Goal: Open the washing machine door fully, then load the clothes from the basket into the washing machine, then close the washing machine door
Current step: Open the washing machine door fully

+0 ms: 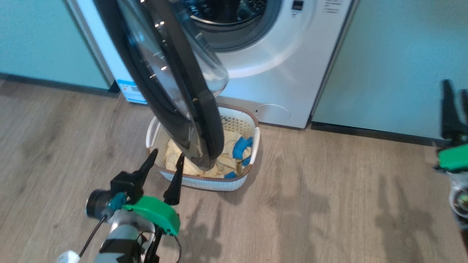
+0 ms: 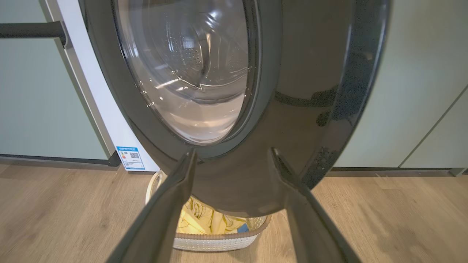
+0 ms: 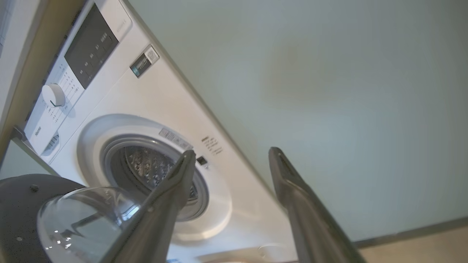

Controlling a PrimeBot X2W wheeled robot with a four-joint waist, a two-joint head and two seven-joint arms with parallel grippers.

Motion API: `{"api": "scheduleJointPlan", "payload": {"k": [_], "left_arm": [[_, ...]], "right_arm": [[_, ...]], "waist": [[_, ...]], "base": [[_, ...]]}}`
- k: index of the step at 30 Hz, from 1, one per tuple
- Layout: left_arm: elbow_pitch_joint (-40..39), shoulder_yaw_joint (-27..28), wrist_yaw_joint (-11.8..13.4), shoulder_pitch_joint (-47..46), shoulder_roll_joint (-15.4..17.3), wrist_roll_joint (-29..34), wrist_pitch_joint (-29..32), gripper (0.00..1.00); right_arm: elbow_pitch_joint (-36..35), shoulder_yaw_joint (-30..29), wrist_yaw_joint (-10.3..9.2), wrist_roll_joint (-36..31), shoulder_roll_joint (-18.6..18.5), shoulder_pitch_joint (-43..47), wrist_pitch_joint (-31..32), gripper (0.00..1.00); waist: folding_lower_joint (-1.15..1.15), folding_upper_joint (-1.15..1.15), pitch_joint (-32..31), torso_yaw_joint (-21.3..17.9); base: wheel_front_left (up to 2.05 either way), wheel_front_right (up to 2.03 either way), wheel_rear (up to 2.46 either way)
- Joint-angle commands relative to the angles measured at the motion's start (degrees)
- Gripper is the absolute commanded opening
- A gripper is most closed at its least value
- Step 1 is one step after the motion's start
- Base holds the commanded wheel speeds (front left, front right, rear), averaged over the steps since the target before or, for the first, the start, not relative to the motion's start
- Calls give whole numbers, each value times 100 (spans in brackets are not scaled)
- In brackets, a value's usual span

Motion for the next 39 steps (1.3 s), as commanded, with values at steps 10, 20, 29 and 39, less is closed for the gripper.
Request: {"api": "scheduleJointPlan", "payload": {"k": [10,20,29,39], "left_arm": [[-170,410,89,76,228,-36,-35,100],[-142,568,174,247,303,-127,-35,100],[-82,565,194,285,326,-177,-35,100],[-66,503,228,280,326,-197,-34,100]], "right_arm": [[-1788,-1523,-15,-3616,1249,2029,-69,100],[-2324,-1460,-15,-4677,1480,3252,-69,100],[-2265,-1354,-15,-4622,1488,3489,-70,100],[-2245,-1377,-15,-4660,1489,3511,-70,100]], "waist": [[0,0,-215,-342],[0,0,-346,-561],[0,0,-405,-602],[0,0,-428,-580]], "base": [[0,0,0],[0,0,0],[0,0,0],[0,0,0]]}}
